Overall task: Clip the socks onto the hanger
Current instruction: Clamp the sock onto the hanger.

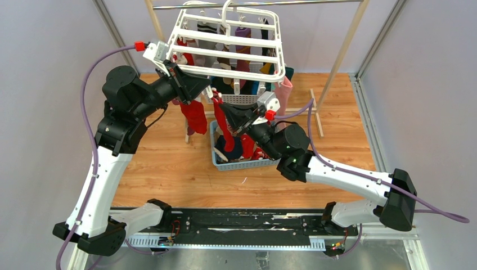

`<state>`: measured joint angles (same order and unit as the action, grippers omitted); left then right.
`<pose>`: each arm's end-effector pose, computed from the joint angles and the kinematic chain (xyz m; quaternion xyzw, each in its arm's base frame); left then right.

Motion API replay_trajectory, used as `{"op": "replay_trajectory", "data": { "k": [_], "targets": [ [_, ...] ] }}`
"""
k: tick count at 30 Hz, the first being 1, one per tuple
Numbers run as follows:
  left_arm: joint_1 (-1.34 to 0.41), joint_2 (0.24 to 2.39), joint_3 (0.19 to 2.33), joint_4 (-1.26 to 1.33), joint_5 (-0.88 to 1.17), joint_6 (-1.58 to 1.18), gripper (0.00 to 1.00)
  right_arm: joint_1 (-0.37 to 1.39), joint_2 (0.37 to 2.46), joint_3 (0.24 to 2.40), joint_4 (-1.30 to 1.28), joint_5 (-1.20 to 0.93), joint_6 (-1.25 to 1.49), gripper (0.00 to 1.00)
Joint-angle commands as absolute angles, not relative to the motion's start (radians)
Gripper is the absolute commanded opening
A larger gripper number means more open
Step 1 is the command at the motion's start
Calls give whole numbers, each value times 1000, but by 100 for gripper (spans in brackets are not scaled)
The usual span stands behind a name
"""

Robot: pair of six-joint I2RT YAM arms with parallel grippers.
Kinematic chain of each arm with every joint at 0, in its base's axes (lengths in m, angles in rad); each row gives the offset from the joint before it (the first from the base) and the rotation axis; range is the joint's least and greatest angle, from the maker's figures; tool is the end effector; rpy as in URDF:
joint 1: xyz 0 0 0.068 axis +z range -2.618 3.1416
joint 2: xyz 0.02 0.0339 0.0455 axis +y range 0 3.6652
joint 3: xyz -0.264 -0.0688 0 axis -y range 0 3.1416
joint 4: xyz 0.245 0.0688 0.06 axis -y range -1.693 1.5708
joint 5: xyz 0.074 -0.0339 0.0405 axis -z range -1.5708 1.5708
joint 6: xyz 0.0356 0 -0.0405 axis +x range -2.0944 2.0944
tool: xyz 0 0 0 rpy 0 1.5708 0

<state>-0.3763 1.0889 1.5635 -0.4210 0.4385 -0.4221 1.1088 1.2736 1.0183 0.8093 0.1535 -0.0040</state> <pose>0.1751 -0.0854 0.5185 0.1424 0.6749 -0.4132 0.5946 0.1331 0.2552 0.4196 -0.1995 0.4475 0.4252 0.7610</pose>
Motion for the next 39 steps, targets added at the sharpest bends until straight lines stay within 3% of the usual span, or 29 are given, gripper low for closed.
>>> {"op": "replay_trajectory", "data": {
  "k": [1,39],
  "targets": [
    [-379,1084,1579,-464,456,-415,4,1131,1249,1014,838,186,-34,0],
    [-379,1065,1542,-454,422,-412,6,1190,1252,1034,861,276,-109,0]
  ]
}}
